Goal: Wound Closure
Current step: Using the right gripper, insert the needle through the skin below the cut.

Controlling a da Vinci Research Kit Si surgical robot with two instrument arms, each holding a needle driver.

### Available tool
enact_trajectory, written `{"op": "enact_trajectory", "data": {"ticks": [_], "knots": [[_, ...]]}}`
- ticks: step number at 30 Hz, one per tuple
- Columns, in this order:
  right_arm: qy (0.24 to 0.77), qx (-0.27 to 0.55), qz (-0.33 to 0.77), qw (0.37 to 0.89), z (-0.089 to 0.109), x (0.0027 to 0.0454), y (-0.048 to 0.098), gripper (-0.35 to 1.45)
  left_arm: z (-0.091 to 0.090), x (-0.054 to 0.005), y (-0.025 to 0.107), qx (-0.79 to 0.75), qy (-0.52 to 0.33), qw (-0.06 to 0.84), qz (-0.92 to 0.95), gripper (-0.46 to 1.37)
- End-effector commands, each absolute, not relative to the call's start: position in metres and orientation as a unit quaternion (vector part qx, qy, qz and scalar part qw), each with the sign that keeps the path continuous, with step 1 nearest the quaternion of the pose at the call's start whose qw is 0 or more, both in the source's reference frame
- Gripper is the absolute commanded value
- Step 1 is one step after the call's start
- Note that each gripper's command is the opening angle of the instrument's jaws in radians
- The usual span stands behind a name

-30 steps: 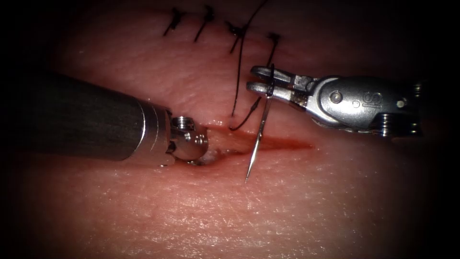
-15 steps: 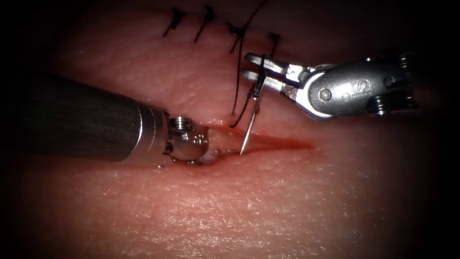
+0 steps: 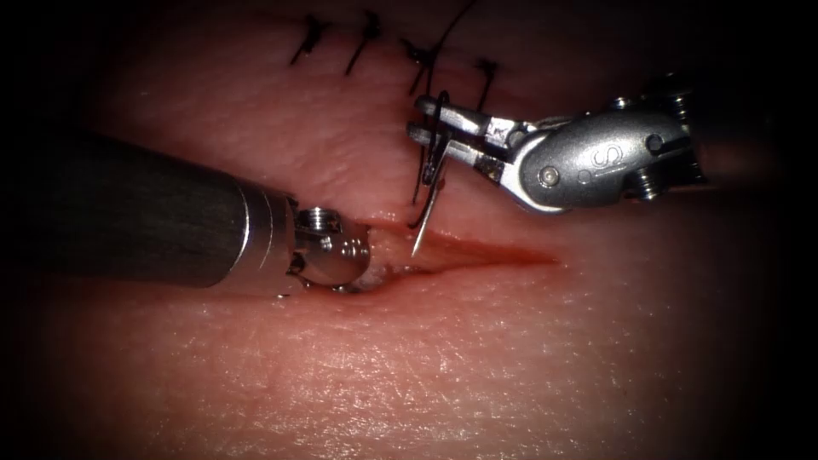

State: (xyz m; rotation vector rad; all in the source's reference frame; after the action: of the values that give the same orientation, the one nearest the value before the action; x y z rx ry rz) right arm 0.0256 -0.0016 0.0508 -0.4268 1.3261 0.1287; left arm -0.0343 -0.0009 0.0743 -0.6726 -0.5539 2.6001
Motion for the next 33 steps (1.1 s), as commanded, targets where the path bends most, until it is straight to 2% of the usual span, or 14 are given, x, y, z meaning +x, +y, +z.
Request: {"op": "enact_trajectory", "data": {"ticks": [1,21,33], "knots": [[0.609,-0.202,0.059,0.764,0.0508,0.0257,-0.0018,-0.35,0.0742,-0.0343,-0.0009,-0.242,-0.195,0.2,0.929,1.35],[0.598,-0.214,0.031,0.771,0.0534,0.0262,-0.0045,-0.35,0.0735,-0.0343,-0.0005,-0.259,-0.194,0.212,0.922,1.35],[0.612,-0.182,0.065,0.767,0.0535,0.026,-0.0048,-0.35,0.0708,-0.0343,-0.0006,-0.288,-0.178,0.237,0.911,1.33]]}}
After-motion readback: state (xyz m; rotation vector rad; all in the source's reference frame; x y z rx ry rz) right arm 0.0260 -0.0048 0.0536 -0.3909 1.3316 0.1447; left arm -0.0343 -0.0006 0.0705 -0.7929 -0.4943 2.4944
